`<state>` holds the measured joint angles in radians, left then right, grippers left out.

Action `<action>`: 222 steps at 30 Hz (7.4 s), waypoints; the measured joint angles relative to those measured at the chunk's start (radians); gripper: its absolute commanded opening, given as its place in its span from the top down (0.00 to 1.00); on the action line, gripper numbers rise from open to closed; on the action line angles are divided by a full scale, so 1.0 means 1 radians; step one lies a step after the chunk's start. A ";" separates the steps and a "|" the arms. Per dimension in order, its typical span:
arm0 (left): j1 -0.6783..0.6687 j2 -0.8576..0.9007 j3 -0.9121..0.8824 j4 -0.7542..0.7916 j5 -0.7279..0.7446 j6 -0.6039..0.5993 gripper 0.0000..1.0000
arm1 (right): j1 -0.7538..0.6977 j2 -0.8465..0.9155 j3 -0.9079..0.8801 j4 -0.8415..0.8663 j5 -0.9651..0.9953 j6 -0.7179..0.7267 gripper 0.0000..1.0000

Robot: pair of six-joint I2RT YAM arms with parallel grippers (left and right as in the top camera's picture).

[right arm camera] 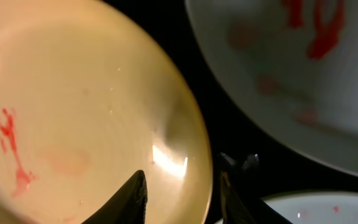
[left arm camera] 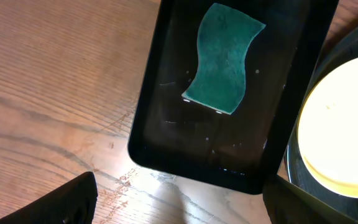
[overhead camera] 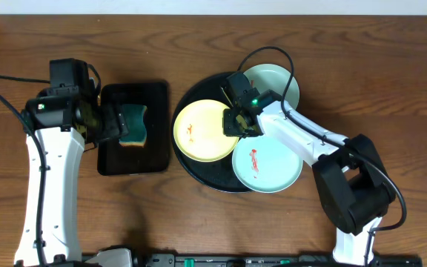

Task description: Clean dirty plates on tray and stack at the side

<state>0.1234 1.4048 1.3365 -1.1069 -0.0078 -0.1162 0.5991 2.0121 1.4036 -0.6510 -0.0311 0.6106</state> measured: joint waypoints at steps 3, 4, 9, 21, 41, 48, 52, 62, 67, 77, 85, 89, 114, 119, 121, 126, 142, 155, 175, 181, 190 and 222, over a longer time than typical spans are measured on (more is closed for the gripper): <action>0.000 0.000 0.000 0.006 0.000 0.000 0.14 | 0.000 0.009 0.000 0.008 0.018 0.007 0.69; 0.000 0.000 0.000 0.007 0.000 0.000 0.14 | 0.000 0.013 0.000 0.011 0.023 0.007 0.71; 0.000 0.000 0.000 0.008 0.000 0.000 0.14 | 0.001 0.049 0.002 0.036 0.032 0.010 0.77; 0.000 0.074 0.000 0.012 0.000 0.000 0.16 | 0.008 0.066 0.012 0.047 0.070 -0.002 0.99; 0.000 0.443 0.000 0.259 0.116 0.151 0.26 | 0.013 0.067 0.013 0.053 0.082 -0.019 0.99; 0.000 0.490 0.000 0.309 0.142 0.215 0.26 | 0.013 0.067 0.013 0.055 0.084 -0.019 0.99; 0.000 0.530 0.000 0.334 0.144 0.229 0.31 | 0.013 0.067 0.013 0.055 0.084 -0.019 0.99; 0.000 0.559 0.000 0.353 0.145 0.246 0.32 | 0.013 0.068 0.013 0.058 0.085 -0.023 0.99; -0.005 0.568 0.000 0.355 0.145 0.248 0.32 | 0.013 0.068 0.013 0.060 0.085 -0.023 0.99; -0.028 0.602 0.000 0.357 0.134 0.240 0.60 | 0.013 0.068 0.013 0.061 0.085 -0.024 0.99; -0.028 0.602 0.000 0.350 0.079 0.214 0.89 | 0.013 0.068 0.014 0.062 0.085 -0.027 0.99; -0.028 0.602 0.008 0.313 0.069 0.209 0.93 | 0.013 0.068 0.014 0.062 0.085 -0.027 0.99; -0.031 0.379 0.047 0.098 0.203 0.051 0.93 | 0.013 0.068 0.014 0.066 0.066 -0.037 0.99; -0.047 0.379 0.047 0.100 0.245 0.006 0.92 | 0.013 0.069 0.014 0.069 0.053 -0.042 0.99; -0.056 0.379 0.047 0.100 0.251 -0.016 0.93 | 0.013 0.069 0.014 0.071 0.044 -0.042 0.99; -0.096 0.379 0.047 0.101 0.270 -0.060 0.93 | 0.006 0.071 0.015 0.072 0.010 -0.042 0.99; -0.330 0.388 -0.002 0.291 0.135 -0.286 0.93 | -0.011 0.074 0.018 0.064 -0.048 -0.045 0.99; -0.423 0.552 -0.003 0.402 0.025 -0.333 0.93 | -0.027 0.076 0.021 0.047 -0.093 -0.045 0.99; -0.419 0.617 0.016 0.400 0.088 -0.267 0.92 | -0.030 0.076 0.021 0.036 -0.099 -0.044 0.99; -0.402 0.626 0.030 0.400 0.241 -0.112 0.93 | -0.030 0.076 0.021 0.035 -0.099 -0.043 0.99; -0.428 0.637 0.043 0.434 0.177 -0.130 0.92 | -0.030 0.076 0.021 0.035 -0.099 -0.044 0.99; -0.439 0.647 0.056 0.436 0.006 -0.180 0.92 | -0.029 0.076 0.021 0.034 -0.114 -0.037 0.99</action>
<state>-0.3161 2.0514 1.3922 -0.6708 -0.0013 -0.2962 0.5705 2.0880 1.4242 -0.6170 -0.1452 0.5735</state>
